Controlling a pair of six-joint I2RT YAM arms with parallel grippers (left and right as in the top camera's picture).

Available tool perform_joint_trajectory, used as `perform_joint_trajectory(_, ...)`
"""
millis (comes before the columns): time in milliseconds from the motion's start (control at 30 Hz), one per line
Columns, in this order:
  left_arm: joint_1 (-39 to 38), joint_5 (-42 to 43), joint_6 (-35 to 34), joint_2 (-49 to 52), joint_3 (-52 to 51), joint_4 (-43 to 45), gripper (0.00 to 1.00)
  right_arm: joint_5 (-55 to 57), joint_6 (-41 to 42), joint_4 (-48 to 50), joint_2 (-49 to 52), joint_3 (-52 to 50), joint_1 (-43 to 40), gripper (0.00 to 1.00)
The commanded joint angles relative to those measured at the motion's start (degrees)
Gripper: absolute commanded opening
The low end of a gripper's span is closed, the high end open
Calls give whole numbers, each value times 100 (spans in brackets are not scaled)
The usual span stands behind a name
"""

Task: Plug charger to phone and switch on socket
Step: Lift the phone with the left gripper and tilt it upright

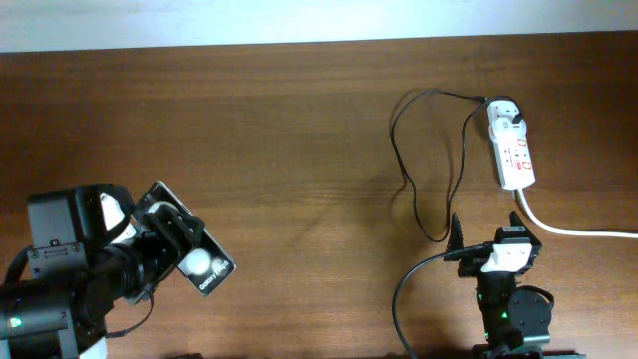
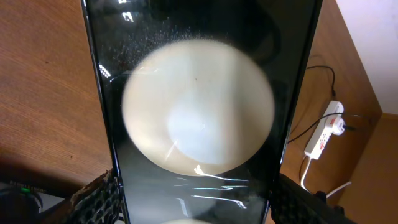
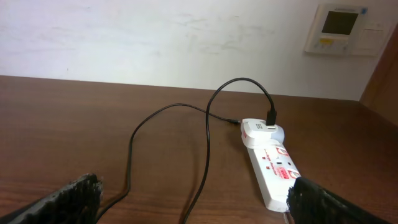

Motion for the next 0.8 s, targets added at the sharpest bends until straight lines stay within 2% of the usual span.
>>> perform_joint_trajectory(0,-17,146,15,-76,70,26,67,-155,-17,122,-44,-52,2,99)
perform_joint_trajectory(33,-17,146,-26,-76,70,57,67,-723,221,44,-44,-52,0,99)
perform_joint_trajectory(133,-17,149,-68,-76,70,142,67,-2404,2763,127,26,-52,0,99)
perform_joint_trajectory(167,-17,149,-66,-76,70,136,67,-2763,3309,146,26,-52,0,99)
perform_joint_trajectory(233,-17,170,-68,-76,70,118,67,-4520,5097,146,26,-52,0,99)
perform_joint_trajectory(300,-17,236,-109,-76,70,118,68,-5917,6253,146,26,-52,0,99)
perform_joint_trajectory(367,-17,236,-116,-76,70,120,68,-6321,6314,146,26,-52,0,99)
perform_joint_trajectory(467,-17,234,-153,-76,70,120,68,-6052,6312,164,26,-52,0,99)
perform_joint_trajectory(600,-17,229,-151,-72,68,208,68,-5816,5438,164,26,-52,0,100)
perform_joint_trajectory(767,-17,234,-387,221,13,369,68,-6096,5563,164,26,87,0,100)
